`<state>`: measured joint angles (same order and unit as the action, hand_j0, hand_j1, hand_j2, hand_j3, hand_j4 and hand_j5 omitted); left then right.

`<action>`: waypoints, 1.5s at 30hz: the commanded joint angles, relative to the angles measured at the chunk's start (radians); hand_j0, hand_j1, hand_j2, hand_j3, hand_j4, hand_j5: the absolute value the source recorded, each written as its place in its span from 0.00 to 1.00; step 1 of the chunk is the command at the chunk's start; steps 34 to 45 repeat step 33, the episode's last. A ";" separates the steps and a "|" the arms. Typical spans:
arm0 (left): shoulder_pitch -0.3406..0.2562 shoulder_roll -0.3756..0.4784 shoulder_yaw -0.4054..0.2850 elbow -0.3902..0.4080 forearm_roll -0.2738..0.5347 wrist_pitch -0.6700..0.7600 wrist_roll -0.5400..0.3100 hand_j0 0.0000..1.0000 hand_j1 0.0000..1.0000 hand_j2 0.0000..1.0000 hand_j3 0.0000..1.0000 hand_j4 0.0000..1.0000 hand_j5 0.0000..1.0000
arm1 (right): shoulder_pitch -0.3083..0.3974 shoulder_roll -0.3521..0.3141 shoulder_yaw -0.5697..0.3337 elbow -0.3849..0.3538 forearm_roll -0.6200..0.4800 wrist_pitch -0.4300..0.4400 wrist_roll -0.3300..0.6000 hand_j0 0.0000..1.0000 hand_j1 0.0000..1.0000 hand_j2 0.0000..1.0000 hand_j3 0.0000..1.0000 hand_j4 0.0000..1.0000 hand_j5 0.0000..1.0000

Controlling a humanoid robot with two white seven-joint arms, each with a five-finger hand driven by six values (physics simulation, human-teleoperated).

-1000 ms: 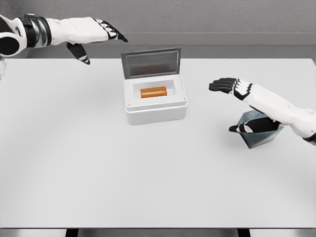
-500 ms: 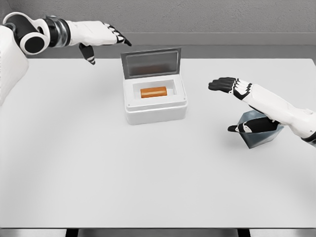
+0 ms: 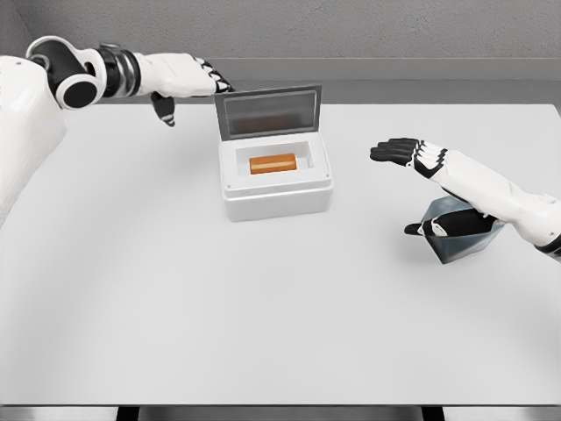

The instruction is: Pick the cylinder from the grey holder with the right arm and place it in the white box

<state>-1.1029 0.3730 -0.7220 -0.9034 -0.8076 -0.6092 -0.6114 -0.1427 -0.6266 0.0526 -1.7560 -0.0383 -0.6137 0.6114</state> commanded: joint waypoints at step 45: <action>0.316 0.457 0.237 -0.243 0.291 -0.002 0.001 1.00 1.00 1.00 1.00 1.00 1.00 | 0.002 0.001 0.001 0.000 -0.006 0.003 -0.001 1.00 1.00 1.00 1.00 1.00 1.00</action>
